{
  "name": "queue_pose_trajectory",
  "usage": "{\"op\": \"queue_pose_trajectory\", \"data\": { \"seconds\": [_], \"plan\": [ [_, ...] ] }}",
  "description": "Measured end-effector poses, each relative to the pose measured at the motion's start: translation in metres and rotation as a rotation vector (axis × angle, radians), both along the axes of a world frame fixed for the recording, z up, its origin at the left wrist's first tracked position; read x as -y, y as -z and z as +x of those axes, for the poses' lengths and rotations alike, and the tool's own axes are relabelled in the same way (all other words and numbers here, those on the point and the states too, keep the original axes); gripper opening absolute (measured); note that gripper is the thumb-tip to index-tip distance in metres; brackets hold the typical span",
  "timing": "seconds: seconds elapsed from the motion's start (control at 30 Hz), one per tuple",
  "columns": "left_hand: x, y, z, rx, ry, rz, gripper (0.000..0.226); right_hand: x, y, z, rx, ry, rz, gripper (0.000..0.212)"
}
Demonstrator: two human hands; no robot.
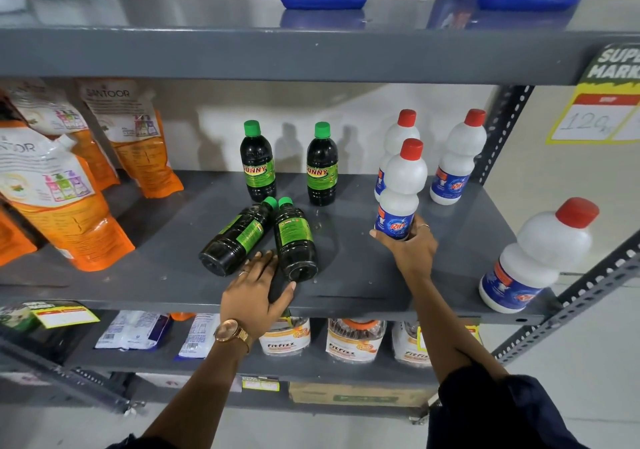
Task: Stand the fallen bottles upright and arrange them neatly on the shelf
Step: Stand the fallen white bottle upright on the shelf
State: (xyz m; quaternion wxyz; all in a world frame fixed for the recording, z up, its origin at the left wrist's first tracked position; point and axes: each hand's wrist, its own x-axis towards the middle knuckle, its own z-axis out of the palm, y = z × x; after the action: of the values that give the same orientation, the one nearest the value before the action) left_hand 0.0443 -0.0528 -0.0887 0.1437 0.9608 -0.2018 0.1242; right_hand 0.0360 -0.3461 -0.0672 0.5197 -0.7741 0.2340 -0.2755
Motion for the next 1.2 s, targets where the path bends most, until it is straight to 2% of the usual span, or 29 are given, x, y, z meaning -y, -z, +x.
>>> {"op": "queue_pose_trajectory", "data": {
  "seconds": [0.23,0.4,0.5,0.63,1.2],
  "plan": [
    [0.000,-0.002,-0.001,-0.013,0.005,0.007,0.071,-0.006,-0.002,-0.005,-0.045,0.058,-0.004,0.069],
    [0.001,-0.007,-0.005,-0.047,0.014,0.001,0.074,-0.017,-0.004,-0.045,-0.102,0.104,0.043,0.073],
    [0.001,-0.008,-0.006,-0.072,0.018,0.009,0.075,-0.029,0.000,-0.080,-0.040,0.168,-0.008,0.080],
    [0.001,-0.010,-0.009,-0.080,0.022,0.034,0.075,-0.041,0.009,-0.114,0.010,0.202,-0.040,0.078],
    [-0.001,-0.012,-0.009,-0.127,0.023,0.025,0.077,-0.053,0.016,-0.122,0.041,0.193,-0.076,0.075]
  ]
}}
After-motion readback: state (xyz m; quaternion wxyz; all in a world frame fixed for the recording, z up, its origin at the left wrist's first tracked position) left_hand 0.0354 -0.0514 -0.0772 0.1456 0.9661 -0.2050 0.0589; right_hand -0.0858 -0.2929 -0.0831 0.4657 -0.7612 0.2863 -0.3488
